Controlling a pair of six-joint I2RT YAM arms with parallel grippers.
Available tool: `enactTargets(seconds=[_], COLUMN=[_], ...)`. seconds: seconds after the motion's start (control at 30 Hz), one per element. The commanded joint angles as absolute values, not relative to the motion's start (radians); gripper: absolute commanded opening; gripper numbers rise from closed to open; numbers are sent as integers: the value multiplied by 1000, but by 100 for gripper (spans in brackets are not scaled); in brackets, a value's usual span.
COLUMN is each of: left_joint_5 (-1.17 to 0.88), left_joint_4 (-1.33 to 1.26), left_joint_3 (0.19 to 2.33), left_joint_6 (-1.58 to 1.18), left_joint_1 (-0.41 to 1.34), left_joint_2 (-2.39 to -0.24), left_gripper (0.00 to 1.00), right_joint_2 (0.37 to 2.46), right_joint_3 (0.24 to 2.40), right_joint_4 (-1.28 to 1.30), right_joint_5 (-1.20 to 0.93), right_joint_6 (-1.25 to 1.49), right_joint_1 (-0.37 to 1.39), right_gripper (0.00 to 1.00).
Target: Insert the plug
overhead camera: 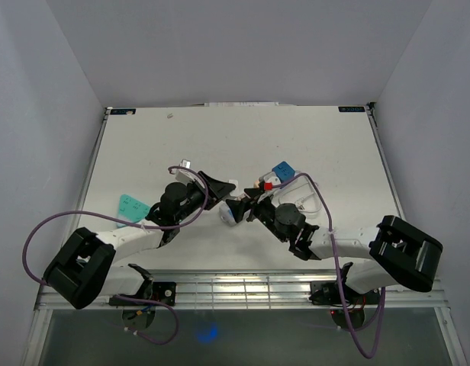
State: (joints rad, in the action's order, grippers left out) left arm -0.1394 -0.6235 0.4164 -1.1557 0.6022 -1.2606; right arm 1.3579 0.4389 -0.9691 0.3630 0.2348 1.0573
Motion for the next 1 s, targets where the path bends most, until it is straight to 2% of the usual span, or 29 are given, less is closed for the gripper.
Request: enactTargets(seconds=[0.0, 0.3, 0.47, 0.53, 0.57, 0.6, 0.7, 0.8, 0.83, 0.9, 0.97], left_joint_5=[-135, -155, -167, -170, -172, -172, -190, -210, -209, -209, -212], left_joint_4=[-706, -732, -744, -746, -749, -750, -761, -770, -772, -775, -773], left_joint_3=[410, 408, 405, 406, 408, 407, 414, 420, 420, 420, 423], left_joint_6=[-1186, -1207, -1223, -1226, -1226, -1227, -1226, -1220, -1220, -1221, -1213], left_joint_1=[611, 627, 637, 638, 640, 641, 643, 644, 644, 646, 646], left_joint_2=[-1267, -1266, -1269, -1278, -1281, -1284, -1301, -1318, -1324, -1328, -1327], left_gripper=[33, 33, 33, 34, 34, 34, 39, 42, 42, 49, 60], right_joint_2=[1381, 1451, 1483, 1499, 1502, 1505, 1499, 1479, 1474, 1459, 1450], right_joint_3=[439, 485, 486, 503, 505, 506, 500, 488, 485, 477, 469], right_joint_4=[-1097, -1101, -1192, -1198, -1198, -1206, -1216, -1218, -1223, -1221, -1218], right_joint_5=[452, 511, 560, 563, 563, 560, 563, 572, 574, 575, 575], right_joint_6=[233, 230, 201, 183, 181, 181, 179, 176, 175, 172, 170], right_joint_1=[1075, 1086, 1086, 1086, 1086, 1086, 1086, 1085, 1085, 1085, 1085], right_gripper=[78, 75, 63, 62, 58, 46, 28, 23, 19, 8, 8])
